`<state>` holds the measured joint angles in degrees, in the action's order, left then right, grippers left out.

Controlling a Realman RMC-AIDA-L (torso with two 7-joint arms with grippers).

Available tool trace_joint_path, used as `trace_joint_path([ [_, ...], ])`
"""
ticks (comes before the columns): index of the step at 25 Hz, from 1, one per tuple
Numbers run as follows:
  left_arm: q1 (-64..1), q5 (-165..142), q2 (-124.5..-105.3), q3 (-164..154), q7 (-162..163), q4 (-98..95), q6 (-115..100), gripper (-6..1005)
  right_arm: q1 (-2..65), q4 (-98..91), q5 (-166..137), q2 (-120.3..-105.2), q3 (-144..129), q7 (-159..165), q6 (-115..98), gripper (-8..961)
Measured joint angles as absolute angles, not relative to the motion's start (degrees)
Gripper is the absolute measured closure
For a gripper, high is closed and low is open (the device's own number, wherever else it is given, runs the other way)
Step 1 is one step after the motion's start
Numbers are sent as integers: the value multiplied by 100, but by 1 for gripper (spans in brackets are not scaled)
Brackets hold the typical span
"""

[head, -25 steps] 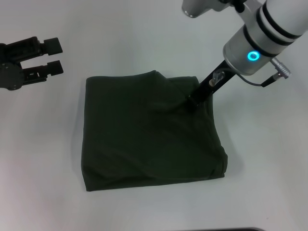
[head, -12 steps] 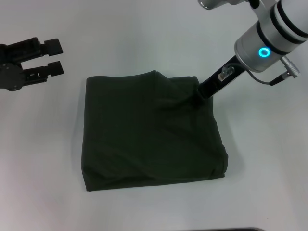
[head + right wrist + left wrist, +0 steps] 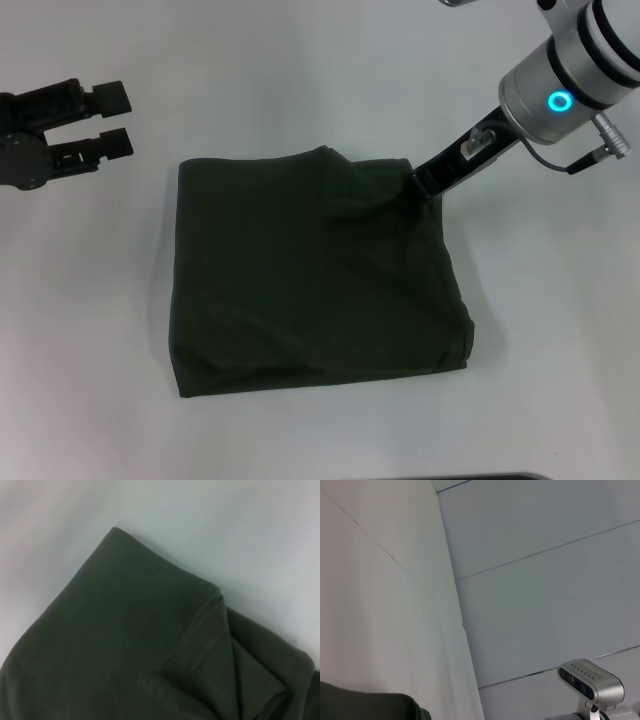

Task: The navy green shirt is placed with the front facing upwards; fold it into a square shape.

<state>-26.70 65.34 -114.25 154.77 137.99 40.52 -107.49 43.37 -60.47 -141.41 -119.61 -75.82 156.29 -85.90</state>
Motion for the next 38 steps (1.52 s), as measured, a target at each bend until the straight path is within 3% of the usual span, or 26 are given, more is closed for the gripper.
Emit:
trace_joint_path([
  [2,-2670,6537,-11420,15477,13799,4052,-10749,191,4330,-6047,-14142,-11956,-7569,15632,-8585,930],
  [13,-2666,6533,-11421,15477,13799,4052,-10749,191,4276,-6089,-14576,-11959,-7346,15824,-8476,517],
  [27,-2648,6530,-11411,15485,13793,4052,-10749,191,4151,-6481,-14790,-11943,-6765,15918,-8590,509],
  [38,-2650,6572,-11363,15500,13804,4052,-10801,191,4549,-6478,-14600,-11948,-6266,15626,-8928,513],
])
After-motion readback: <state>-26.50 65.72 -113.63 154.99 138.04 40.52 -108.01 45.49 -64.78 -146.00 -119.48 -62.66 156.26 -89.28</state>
